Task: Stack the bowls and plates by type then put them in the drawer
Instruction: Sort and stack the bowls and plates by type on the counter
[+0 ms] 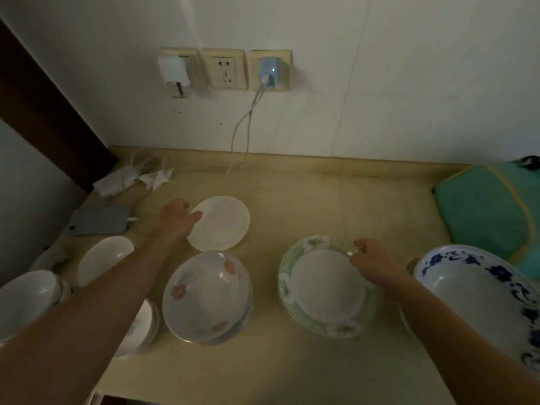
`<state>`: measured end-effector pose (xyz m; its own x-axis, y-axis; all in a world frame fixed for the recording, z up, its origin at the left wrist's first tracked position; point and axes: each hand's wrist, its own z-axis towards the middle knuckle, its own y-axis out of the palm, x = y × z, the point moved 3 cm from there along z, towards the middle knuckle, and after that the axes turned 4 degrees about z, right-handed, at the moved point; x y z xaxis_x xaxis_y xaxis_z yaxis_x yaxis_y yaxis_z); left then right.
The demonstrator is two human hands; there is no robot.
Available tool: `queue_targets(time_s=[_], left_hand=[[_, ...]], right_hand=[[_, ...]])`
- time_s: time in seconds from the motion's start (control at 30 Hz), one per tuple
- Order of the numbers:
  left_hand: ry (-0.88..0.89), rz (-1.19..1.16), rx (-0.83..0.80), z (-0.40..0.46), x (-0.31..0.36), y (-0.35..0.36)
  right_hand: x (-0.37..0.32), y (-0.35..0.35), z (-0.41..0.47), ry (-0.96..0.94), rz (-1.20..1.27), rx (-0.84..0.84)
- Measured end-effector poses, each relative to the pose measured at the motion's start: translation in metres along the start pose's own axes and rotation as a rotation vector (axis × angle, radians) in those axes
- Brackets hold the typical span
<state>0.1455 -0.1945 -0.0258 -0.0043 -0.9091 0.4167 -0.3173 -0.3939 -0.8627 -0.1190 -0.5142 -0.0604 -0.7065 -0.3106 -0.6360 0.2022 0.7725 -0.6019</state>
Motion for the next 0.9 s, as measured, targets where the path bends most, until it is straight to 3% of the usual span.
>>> queue_targets(time_s=[0.13, 0.27, 0.5, 0.67, 0.8, 0.9], left_hand=[[-0.096, 0.072, -0.102, 0.031, -0.026, 0.023], [-0.194, 0.012, -0.081, 0.046, -0.040, 0.037], [-0.275, -0.554, -0.188, 0.046, -0.035, 0.039], [-0.182, -0.879, -0.408, 0.025, 0.006, 0.014], [0.011, -0.849, -0.629, -0.016, 0.059, 0.006], [0.159, -0.677, -0.683, -0.051, 0.092, 0.019]], right_hand=[[0.006, 0.004, -0.014, 0.078, 0.007, 0.059], [0.010, 0.008, -0.024, 0.134, 0.053, 0.115], [0.016, 0.011, -0.036, 0.151, 0.190, 0.225], [0.015, 0.010, -0.045, 0.129, 0.319, 0.207], [0.028, 0.013, -0.058, 0.084, 0.489, 0.179], [0.040, 0.019, -0.067, 0.091, 0.680, 0.171]])
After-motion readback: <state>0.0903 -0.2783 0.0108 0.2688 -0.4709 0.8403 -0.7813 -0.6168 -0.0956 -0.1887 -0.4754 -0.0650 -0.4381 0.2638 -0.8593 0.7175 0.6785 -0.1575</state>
